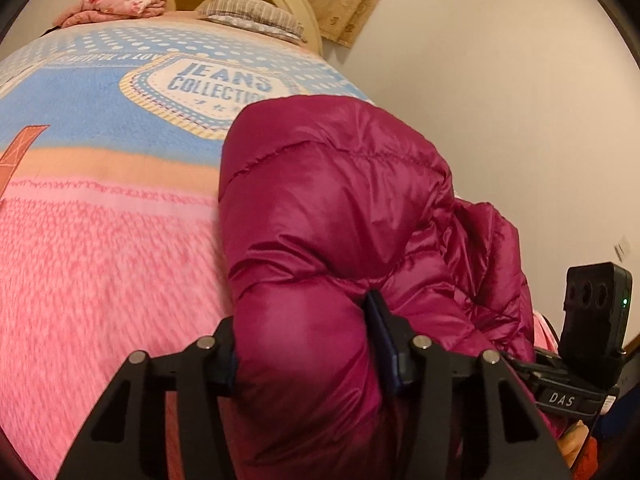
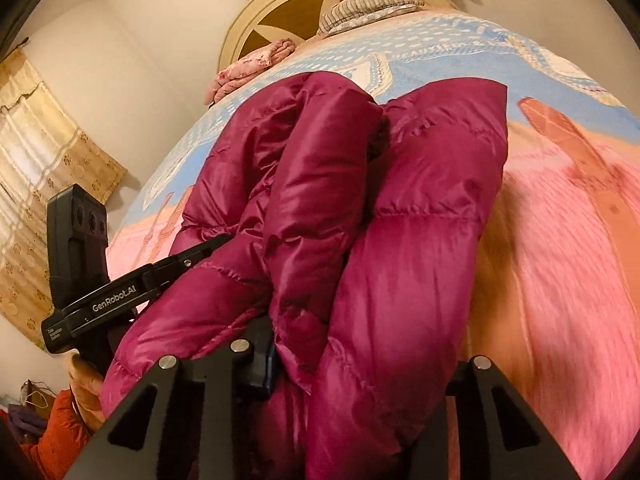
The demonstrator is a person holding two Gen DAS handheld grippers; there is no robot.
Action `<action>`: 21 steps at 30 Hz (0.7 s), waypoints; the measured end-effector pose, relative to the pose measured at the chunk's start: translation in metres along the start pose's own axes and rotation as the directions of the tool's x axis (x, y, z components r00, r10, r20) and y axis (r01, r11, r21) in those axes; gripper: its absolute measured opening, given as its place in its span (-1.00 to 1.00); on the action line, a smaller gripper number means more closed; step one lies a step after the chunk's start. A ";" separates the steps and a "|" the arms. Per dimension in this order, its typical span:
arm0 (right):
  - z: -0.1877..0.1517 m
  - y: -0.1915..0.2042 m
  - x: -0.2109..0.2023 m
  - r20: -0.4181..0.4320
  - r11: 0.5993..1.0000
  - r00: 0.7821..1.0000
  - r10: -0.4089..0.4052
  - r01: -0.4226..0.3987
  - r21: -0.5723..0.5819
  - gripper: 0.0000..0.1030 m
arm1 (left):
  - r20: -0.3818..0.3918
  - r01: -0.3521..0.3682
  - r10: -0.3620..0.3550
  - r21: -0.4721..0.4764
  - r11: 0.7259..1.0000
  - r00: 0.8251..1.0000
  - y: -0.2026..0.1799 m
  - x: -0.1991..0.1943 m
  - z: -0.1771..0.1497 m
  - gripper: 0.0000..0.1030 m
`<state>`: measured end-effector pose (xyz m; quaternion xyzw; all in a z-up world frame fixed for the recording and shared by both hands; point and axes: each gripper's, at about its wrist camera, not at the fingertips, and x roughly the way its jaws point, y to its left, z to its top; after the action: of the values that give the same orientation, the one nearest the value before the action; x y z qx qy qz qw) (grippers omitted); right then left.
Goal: Fold large clothes
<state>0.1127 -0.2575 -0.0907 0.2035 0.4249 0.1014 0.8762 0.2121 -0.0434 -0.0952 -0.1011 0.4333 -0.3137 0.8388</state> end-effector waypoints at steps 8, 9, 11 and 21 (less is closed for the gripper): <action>-0.043 -0.008 -0.059 0.050 0.995 0.999 -0.016 0.011 0.096 -0.32 | -0.044 0.045 -0.042 0.075 0.996 0.998 -0.045 -0.010 -0.023 0.05; -0.049 -0.011 -0.068 0.057 0.994 0.998 -0.024 0.018 0.109 -0.32 | -0.051 0.053 -0.049 0.084 0.995 0.998 -0.051 -0.009 -0.024 0.05; -0.056 -0.017 -0.084 0.070 0.992 0.997 -0.037 0.028 0.124 -0.32 | -0.063 0.072 -0.065 0.122 0.990 0.996 -0.069 -0.009 -0.029 0.05; -0.090 -0.070 -0.200 0.188 0.969 0.962 -0.200 0.166 0.184 -0.32 | -0.163 0.245 -0.212 0.214 0.946 0.964 -0.183 0.029 -0.045 0.05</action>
<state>-0.0818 -0.3664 -0.0311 0.2451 0.3563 -0.0378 0.9008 0.1083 -0.1992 -0.0610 -0.0302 0.4359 -0.4636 0.7708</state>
